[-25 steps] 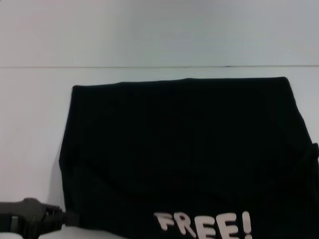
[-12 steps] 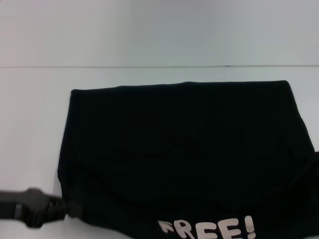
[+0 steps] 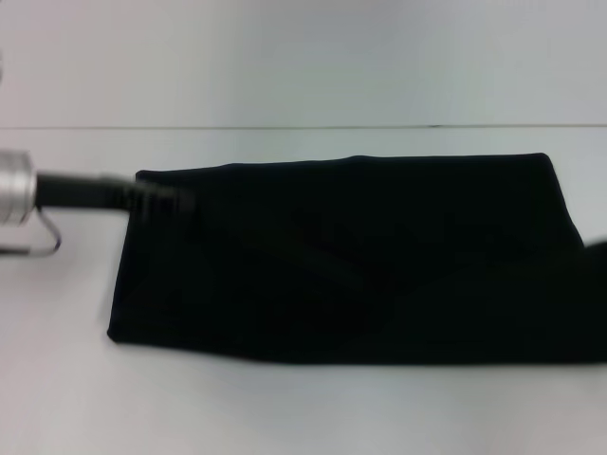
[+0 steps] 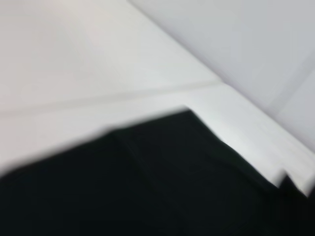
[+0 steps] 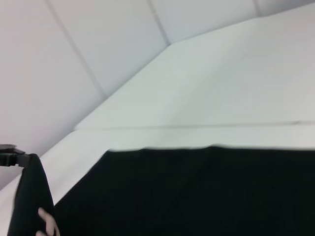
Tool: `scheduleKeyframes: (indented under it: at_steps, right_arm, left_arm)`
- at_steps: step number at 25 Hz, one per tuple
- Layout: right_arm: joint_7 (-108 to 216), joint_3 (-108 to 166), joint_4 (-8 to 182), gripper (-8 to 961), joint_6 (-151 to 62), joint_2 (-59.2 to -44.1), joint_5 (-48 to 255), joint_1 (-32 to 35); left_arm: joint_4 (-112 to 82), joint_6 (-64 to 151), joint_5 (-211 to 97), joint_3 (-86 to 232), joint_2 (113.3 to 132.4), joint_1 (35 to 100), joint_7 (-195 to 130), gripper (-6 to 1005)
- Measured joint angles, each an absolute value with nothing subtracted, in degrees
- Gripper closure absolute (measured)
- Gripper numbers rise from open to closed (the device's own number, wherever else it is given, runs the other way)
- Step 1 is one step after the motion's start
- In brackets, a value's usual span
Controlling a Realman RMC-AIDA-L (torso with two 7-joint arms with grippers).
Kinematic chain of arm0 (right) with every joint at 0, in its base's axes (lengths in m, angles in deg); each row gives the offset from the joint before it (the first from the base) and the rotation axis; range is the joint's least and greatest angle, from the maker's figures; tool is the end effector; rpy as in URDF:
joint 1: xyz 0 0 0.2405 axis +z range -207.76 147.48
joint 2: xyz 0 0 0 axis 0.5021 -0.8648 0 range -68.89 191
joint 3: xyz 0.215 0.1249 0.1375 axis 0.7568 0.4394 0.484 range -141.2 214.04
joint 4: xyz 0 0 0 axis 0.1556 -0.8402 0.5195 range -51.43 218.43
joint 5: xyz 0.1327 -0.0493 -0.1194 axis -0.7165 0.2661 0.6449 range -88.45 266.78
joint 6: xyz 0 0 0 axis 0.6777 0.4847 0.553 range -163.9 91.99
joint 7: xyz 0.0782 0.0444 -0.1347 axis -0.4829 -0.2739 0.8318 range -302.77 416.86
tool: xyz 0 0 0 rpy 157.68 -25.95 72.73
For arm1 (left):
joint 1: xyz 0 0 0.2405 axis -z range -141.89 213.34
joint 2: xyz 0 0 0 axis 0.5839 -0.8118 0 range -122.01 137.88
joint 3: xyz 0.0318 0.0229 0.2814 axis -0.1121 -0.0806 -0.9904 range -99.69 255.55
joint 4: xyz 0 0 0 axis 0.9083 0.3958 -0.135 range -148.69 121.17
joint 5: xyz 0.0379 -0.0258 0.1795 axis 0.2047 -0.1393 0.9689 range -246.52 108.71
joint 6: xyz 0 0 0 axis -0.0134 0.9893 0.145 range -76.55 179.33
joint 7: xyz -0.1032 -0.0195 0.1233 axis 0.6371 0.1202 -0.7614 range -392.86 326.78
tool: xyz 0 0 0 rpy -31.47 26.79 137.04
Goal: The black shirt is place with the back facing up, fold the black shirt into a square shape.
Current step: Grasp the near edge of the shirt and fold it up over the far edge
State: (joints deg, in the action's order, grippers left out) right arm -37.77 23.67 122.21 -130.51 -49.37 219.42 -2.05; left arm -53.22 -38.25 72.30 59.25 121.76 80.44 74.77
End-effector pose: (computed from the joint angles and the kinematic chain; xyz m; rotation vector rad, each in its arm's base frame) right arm 0.3403 0.3244 0.0703 -2.3479 1.1204 0.6661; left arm -0.2543 0.3965 0.0236 -2.5635 -1.1536 -0.4757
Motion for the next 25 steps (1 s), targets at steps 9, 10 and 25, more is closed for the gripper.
scheduleKeyframes:
  at_steps: [9,10,25]
  right_arm:
    - [-46.1,17.4,114.8,948,-105.3,-49.39,220.0,9.2]
    - [-46.7,15.9,113.8,948,-102.0,-49.51,220.0,10.0]
    - [-48.2,7.8,107.6,947,-79.7,-52.22,219.8,18.2]
  left_arm:
    - [-45.7,-5.3,72.1,54.5,122.81,86.0,76.7,987]
    - [-45.0,-2.4,72.1,53.2,122.96,86.3,76.9,987]
    - [-44.4,10.8,71.9,44.0,125.69,86.5,76.7,971]
